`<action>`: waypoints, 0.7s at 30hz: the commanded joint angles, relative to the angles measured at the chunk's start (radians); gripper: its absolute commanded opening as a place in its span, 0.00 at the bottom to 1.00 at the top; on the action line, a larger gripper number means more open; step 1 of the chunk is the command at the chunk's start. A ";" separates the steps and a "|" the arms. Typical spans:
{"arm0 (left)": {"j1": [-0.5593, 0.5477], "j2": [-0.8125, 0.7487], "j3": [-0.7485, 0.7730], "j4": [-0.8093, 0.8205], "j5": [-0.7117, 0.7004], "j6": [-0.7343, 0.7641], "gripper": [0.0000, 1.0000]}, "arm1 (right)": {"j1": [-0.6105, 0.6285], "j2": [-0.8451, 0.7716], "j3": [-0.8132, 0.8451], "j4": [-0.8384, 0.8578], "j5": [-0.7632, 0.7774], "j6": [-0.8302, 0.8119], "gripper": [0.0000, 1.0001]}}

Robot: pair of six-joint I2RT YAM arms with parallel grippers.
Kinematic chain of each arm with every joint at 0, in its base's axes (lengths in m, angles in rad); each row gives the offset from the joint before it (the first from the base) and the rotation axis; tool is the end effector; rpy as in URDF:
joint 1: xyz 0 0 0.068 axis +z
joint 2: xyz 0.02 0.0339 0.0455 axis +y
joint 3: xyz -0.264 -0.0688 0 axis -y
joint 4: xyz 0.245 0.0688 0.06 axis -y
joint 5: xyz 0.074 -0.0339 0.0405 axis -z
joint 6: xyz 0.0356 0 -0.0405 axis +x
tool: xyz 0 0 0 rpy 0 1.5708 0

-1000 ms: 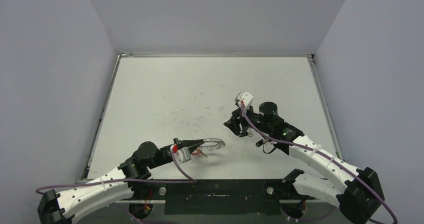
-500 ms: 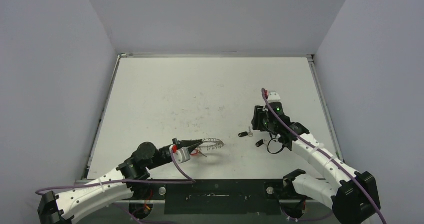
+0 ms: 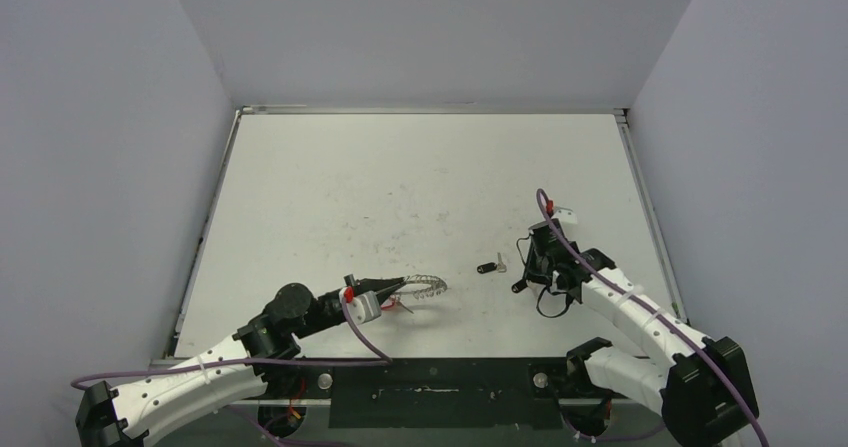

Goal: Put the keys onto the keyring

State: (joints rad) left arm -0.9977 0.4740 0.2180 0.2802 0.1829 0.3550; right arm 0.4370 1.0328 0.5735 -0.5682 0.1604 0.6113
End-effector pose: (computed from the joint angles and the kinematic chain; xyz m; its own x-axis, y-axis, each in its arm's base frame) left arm 0.0739 -0.1264 0.2326 0.3338 0.1132 -0.9358 0.8626 0.3638 0.3516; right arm 0.1722 0.0741 0.1919 -0.8320 0.2367 -0.5018 0.1643 0.9690 0.1847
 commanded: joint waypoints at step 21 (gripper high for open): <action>0.000 0.010 0.021 0.070 -0.021 -0.022 0.00 | -0.020 0.174 0.019 0.122 -0.026 -0.039 0.25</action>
State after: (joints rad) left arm -0.9977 0.4835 0.2180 0.2806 0.1680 0.3435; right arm 0.4248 1.1889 0.5739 -0.4782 0.1375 0.5873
